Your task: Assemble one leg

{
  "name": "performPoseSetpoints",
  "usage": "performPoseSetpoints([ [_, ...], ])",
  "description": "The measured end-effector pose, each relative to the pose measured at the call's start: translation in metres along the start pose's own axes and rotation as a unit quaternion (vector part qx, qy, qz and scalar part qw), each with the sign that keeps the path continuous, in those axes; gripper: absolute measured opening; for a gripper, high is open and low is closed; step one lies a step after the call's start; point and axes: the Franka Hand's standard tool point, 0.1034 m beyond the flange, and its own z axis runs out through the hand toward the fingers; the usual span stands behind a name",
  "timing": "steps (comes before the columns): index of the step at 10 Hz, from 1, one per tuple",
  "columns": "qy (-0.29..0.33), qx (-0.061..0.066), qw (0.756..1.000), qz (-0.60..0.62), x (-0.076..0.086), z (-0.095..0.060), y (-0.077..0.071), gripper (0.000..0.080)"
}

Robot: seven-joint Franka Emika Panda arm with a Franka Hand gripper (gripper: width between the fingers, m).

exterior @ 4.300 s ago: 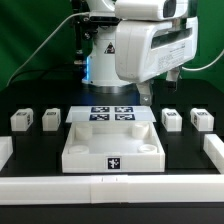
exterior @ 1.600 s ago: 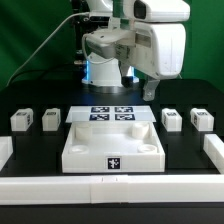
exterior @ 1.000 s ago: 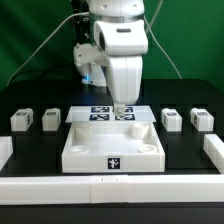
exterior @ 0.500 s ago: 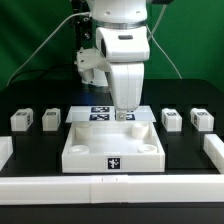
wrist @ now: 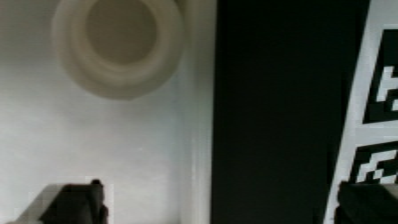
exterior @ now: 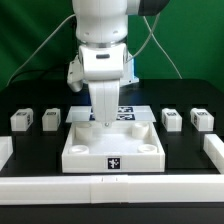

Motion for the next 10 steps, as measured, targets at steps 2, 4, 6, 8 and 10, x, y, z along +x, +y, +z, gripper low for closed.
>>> performPoseSetpoints([
  [2, 0.003, -0.008, 1.0, 0.0, 0.0023, 0.0117, 0.0023, 0.065],
  [4, 0.004, -0.031, 1.0, -0.003, -0.0041, 0.0113, 0.0068, 0.065],
  [6, 0.004, -0.038, 0.999, 0.0, -0.0071, 0.0097, 0.0094, 0.065],
  [8, 0.004, -0.041, 0.999, 0.001, -0.0075, 0.0102, 0.0104, 0.065],
  [10, 0.004, -0.04, 0.999, 0.001, -0.0075, 0.0106, 0.0102, 0.0527],
])
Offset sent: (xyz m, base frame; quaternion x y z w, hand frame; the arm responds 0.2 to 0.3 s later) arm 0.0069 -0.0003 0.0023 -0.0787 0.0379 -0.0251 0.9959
